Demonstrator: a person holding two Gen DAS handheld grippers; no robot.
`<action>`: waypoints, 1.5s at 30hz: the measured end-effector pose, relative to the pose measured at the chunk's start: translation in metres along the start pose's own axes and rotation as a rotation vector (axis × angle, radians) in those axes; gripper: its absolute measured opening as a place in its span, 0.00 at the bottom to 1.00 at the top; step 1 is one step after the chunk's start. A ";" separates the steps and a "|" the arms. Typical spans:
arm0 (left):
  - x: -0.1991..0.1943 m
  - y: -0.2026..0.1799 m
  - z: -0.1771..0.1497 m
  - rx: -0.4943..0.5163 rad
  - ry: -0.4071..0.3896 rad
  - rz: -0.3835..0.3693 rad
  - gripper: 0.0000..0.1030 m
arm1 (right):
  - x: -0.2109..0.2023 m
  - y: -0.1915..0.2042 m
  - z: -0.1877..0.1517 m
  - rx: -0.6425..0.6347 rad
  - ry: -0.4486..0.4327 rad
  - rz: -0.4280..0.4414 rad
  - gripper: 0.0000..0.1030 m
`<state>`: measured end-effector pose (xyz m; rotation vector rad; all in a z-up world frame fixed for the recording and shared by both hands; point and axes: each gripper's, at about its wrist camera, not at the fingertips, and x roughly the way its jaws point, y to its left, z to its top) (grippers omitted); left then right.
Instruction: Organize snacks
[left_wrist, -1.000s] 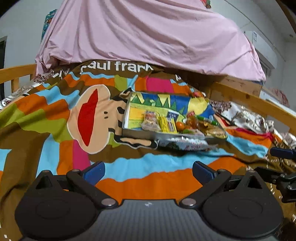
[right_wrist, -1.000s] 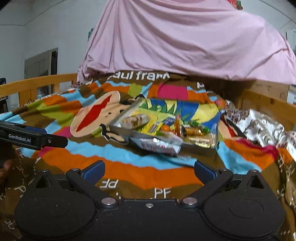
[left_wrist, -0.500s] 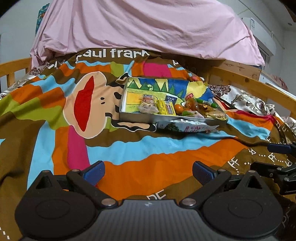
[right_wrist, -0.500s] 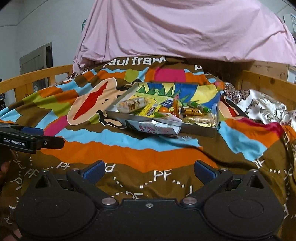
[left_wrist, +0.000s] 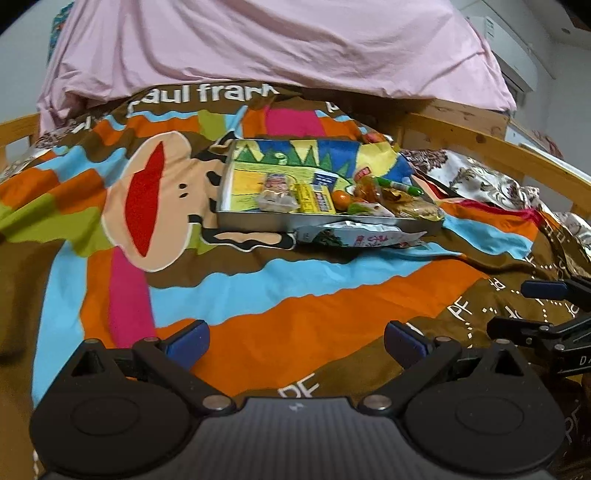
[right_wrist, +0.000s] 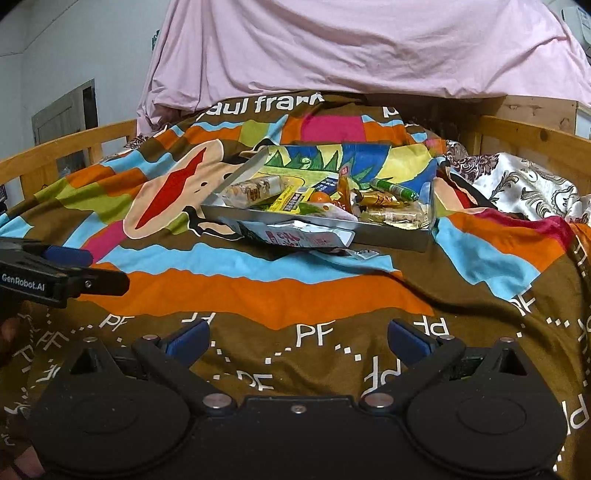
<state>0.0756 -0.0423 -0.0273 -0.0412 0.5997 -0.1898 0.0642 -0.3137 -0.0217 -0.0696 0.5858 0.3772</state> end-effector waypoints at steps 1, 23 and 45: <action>0.003 0.000 0.002 0.007 0.003 -0.005 1.00 | 0.001 -0.001 0.000 -0.003 0.003 0.002 0.99; 0.100 -0.030 0.063 0.426 -0.004 -0.124 1.00 | 0.103 -0.062 0.062 -0.214 0.120 0.118 0.99; 0.165 -0.028 0.075 0.698 0.139 -0.322 0.46 | 0.167 -0.074 0.090 -0.280 0.265 0.266 0.50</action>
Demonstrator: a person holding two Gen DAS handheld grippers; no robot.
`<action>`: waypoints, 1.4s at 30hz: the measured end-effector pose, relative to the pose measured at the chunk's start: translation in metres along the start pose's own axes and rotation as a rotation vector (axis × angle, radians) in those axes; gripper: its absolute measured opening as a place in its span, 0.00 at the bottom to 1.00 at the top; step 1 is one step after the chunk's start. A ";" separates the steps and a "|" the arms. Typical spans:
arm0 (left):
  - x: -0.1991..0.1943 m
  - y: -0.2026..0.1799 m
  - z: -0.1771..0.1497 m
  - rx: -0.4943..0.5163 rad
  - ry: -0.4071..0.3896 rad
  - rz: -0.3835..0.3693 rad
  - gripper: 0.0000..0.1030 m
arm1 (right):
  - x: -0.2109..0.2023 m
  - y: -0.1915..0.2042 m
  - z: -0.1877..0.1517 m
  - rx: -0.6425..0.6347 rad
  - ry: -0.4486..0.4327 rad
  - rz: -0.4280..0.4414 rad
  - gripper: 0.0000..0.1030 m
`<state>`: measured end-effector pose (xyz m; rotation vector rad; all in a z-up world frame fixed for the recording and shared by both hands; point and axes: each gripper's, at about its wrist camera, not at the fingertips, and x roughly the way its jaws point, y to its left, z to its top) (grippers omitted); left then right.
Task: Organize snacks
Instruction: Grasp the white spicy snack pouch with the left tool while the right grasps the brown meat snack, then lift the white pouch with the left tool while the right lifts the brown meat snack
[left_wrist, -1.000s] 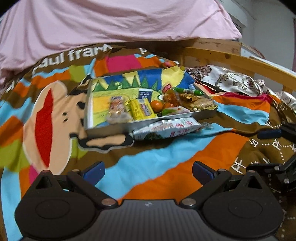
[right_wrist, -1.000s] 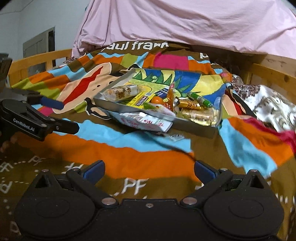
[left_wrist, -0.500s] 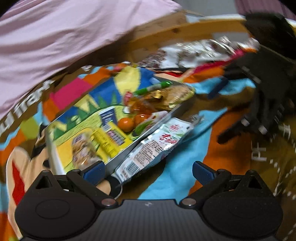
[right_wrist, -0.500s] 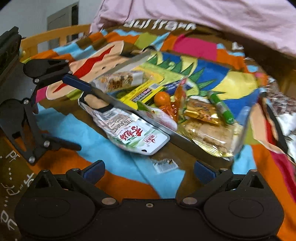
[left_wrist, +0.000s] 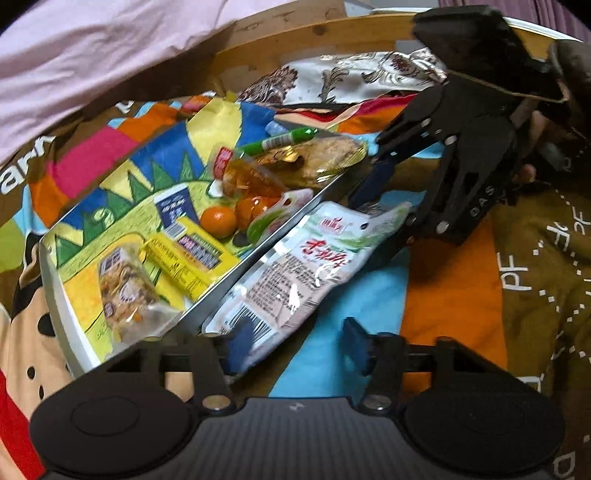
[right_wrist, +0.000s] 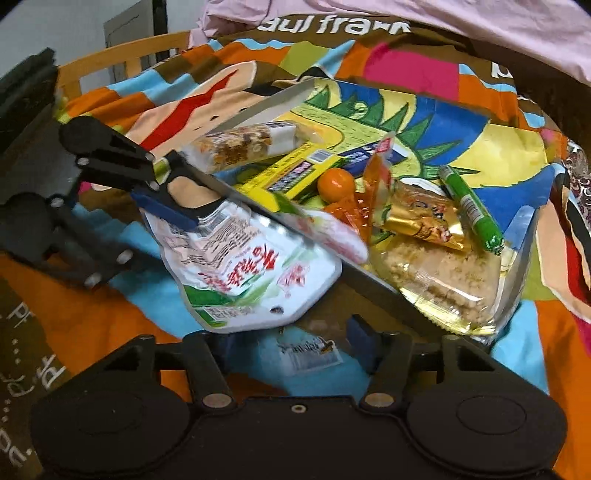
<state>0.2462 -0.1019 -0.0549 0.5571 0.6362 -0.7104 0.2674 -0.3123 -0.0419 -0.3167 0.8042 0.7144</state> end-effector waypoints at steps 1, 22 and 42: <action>0.001 0.000 -0.001 0.001 0.013 0.011 0.35 | -0.002 0.003 -0.001 -0.008 -0.003 -0.003 0.50; -0.086 -0.054 -0.036 -0.297 0.174 0.093 0.20 | -0.067 0.097 -0.056 0.045 0.020 -0.037 0.51; -0.061 -0.054 -0.011 0.062 0.118 -0.116 0.93 | -0.037 0.094 -0.042 -0.005 0.008 0.025 0.75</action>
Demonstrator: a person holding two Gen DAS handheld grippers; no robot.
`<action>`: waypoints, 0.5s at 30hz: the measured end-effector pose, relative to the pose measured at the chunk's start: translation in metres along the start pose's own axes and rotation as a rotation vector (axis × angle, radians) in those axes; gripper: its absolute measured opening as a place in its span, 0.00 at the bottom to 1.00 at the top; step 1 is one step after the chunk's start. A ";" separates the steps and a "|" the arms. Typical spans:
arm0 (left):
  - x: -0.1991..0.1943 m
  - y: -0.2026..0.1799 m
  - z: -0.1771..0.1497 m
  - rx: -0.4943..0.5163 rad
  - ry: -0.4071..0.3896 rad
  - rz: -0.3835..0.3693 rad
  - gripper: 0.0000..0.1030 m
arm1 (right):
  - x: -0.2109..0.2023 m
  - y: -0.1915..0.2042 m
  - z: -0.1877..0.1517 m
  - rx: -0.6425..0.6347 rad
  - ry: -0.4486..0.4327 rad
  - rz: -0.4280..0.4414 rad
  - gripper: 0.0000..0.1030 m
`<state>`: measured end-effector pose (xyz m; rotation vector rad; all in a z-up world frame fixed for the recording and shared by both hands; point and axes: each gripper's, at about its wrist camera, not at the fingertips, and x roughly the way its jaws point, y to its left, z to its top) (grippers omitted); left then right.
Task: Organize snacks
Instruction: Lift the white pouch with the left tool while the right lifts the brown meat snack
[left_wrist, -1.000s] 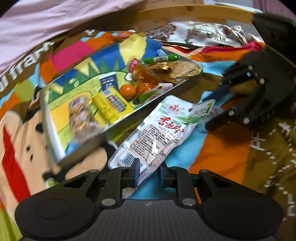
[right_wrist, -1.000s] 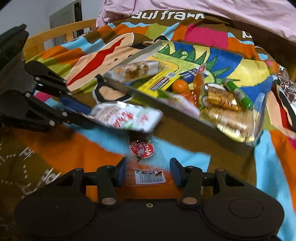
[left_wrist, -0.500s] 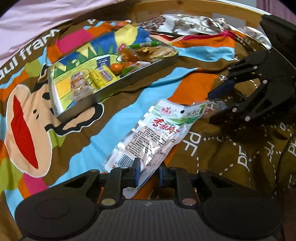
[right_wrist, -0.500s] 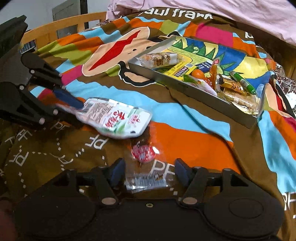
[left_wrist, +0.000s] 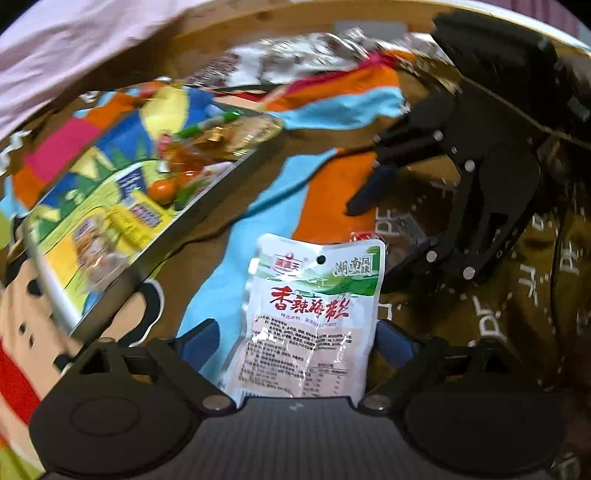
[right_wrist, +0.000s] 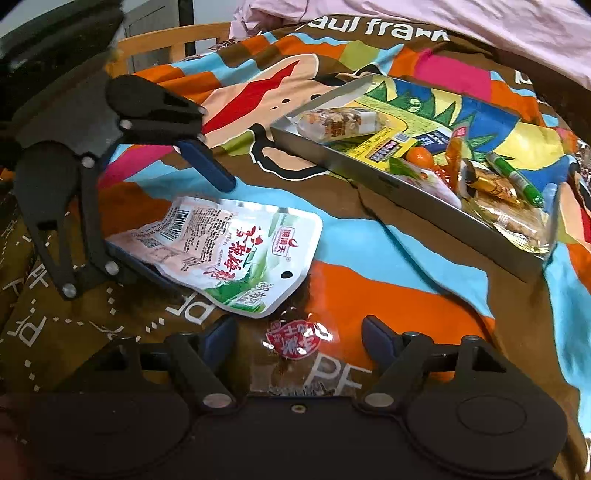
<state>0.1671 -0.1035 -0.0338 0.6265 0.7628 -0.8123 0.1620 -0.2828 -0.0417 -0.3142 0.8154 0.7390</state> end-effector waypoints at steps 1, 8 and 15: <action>0.005 0.001 0.002 0.019 0.019 -0.014 0.93 | 0.001 0.000 0.000 0.004 -0.001 0.001 0.74; 0.016 0.012 -0.002 -0.103 0.062 -0.084 0.80 | -0.002 0.004 -0.007 0.034 -0.023 -0.017 0.52; -0.005 0.005 -0.012 -0.362 0.068 0.012 0.67 | -0.014 0.024 -0.020 0.063 -0.063 -0.115 0.50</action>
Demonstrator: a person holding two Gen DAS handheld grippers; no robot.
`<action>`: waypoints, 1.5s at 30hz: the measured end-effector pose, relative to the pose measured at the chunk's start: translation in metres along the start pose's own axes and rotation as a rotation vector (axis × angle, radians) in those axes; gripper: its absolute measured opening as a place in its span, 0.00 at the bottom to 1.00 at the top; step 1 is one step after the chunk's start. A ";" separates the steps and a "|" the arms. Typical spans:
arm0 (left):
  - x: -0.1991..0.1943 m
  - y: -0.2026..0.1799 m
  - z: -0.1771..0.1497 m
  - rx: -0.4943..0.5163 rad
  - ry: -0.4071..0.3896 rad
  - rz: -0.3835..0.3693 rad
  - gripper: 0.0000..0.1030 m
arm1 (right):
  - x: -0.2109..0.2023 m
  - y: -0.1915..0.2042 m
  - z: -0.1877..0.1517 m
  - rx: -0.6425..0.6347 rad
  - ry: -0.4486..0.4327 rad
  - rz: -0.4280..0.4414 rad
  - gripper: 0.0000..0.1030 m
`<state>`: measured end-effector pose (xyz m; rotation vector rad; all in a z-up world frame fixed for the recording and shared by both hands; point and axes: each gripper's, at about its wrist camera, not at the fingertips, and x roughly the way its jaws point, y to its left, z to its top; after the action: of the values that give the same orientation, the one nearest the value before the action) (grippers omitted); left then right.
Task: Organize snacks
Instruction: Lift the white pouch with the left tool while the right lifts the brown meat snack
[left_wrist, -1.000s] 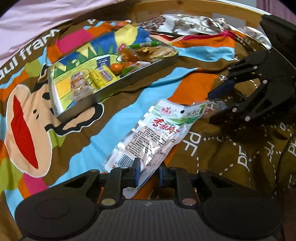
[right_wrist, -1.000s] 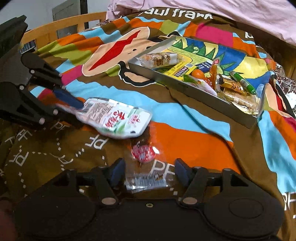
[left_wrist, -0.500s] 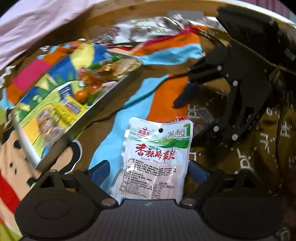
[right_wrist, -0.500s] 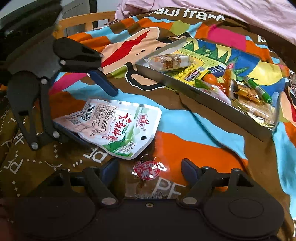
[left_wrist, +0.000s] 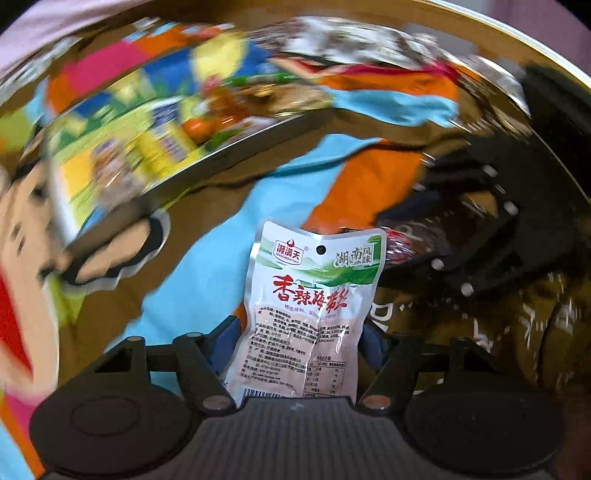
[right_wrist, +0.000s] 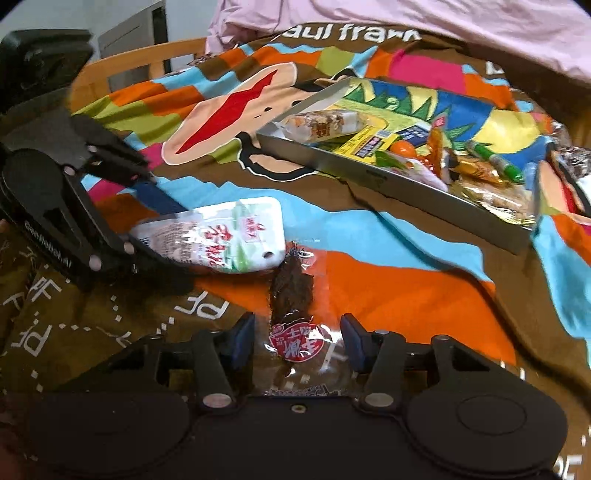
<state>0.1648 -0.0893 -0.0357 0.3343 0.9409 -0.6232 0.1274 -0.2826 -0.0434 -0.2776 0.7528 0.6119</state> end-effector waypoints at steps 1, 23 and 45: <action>-0.003 -0.002 -0.003 -0.048 -0.008 0.016 0.66 | -0.002 0.006 -0.002 -0.017 -0.008 -0.025 0.50; -0.022 -0.041 -0.044 -0.457 -0.179 0.188 0.62 | -0.011 0.029 -0.028 0.003 -0.020 -0.137 0.52; -0.030 -0.058 -0.045 -0.399 -0.205 0.283 0.55 | -0.024 0.065 -0.039 -0.212 -0.118 -0.324 0.47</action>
<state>0.0861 -0.1008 -0.0362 0.0427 0.7810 -0.1966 0.0527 -0.2586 -0.0547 -0.5430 0.5143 0.3956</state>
